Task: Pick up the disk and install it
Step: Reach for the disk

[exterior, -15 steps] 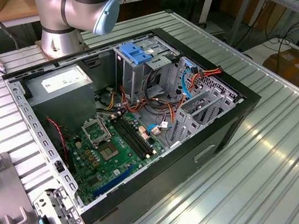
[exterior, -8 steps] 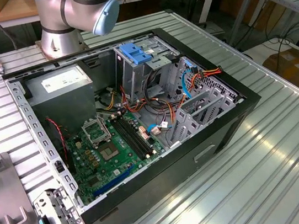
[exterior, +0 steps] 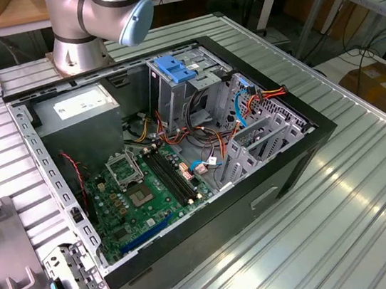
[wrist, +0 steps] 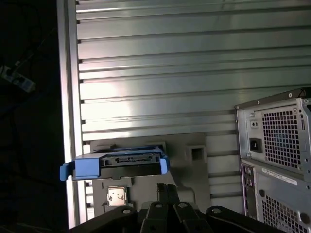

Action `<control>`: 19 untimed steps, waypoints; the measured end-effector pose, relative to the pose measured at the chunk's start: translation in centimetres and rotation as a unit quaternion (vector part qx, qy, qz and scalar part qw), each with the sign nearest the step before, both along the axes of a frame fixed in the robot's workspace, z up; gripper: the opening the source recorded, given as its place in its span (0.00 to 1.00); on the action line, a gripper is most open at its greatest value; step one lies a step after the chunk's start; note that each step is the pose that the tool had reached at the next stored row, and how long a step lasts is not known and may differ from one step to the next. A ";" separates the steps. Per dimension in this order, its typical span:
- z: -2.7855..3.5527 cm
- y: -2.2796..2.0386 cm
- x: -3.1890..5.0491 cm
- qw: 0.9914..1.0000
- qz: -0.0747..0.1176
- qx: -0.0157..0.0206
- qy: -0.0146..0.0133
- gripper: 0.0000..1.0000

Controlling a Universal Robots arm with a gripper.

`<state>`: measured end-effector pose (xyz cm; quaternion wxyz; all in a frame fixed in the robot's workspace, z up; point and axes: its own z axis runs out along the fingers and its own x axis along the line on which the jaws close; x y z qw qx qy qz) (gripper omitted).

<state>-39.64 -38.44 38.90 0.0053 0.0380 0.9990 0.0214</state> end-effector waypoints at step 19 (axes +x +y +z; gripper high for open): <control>-0.06 0.39 -3.44 1.000 0.000 0.000 0.001 0.11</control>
